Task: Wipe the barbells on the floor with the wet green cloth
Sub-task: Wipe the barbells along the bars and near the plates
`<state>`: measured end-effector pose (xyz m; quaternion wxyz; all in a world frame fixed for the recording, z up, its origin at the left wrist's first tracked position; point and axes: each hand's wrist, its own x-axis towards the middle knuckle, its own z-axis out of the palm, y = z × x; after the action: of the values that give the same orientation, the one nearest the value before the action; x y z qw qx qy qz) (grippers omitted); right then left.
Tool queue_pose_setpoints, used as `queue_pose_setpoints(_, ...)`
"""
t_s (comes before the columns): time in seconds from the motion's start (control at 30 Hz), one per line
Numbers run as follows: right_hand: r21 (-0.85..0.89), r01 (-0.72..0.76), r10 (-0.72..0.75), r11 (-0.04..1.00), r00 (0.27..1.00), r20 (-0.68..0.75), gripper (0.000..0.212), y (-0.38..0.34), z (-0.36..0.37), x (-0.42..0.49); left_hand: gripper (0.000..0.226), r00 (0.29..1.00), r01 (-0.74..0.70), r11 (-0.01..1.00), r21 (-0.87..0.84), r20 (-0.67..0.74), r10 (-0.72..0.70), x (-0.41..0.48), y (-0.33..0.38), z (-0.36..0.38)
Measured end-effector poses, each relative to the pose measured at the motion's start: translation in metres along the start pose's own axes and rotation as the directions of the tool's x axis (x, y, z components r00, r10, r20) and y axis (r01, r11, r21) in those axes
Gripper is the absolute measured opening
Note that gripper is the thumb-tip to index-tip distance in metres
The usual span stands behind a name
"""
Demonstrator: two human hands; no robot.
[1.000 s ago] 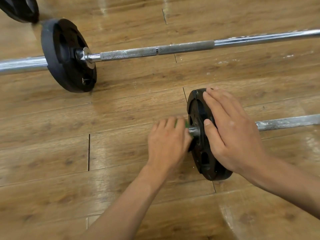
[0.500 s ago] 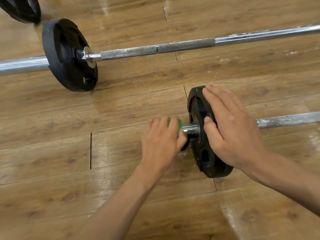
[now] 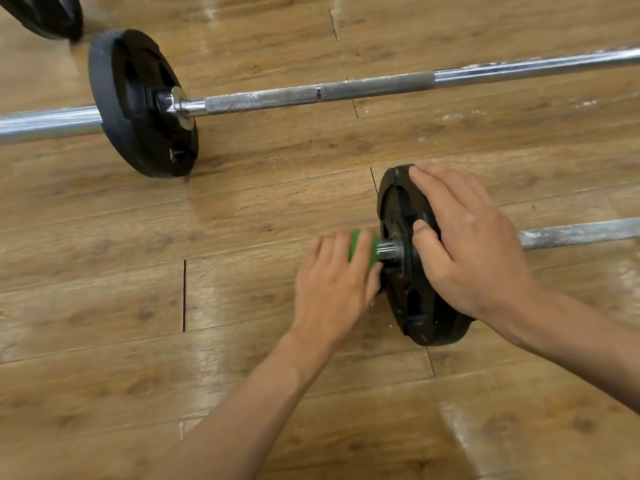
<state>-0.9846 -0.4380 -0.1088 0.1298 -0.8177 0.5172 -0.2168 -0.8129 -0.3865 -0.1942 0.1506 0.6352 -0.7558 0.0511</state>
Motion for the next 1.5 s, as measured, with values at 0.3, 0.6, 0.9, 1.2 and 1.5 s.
queue_pose_setpoints(0.3,0.039,-0.126,0.125,0.991,0.992,0.032,0.056,-0.005,0.0,0.033,0.035,0.993,0.1,0.995,-0.005,-0.057,-0.1,0.024,0.014,0.009)
queue_pose_setpoints(0.6,0.023,-0.135,0.133,0.991,0.989,0.059,0.057,0.002,-0.003,0.057,0.035,0.993,-0.095,0.994,0.061,-0.071,0.099,0.035,-0.026,0.011)
queue_pose_setpoints(0.9,-0.263,-0.045,0.056,0.964,0.998,0.033,0.069,-0.008,0.005,0.038,0.06,0.993,0.101,0.994,-0.038,-0.053,-0.103,0.034,-0.004,0.016)
queue_pose_setpoints(1.2,-0.107,-0.099,0.101,0.989,0.995,0.014,0.062,0.001,0.008,0.058,0.041,0.993,0.085,0.994,-0.066,-0.079,-0.09,0.059,-0.02,0.018)
queue_pose_setpoints(1.5,-0.087,-0.147,0.149,0.985,0.989,0.008,0.057,0.003,0.008,0.085,0.049,0.963,0.212,0.97,-0.117,-0.146,-0.228,0.055,0.013,0.038)
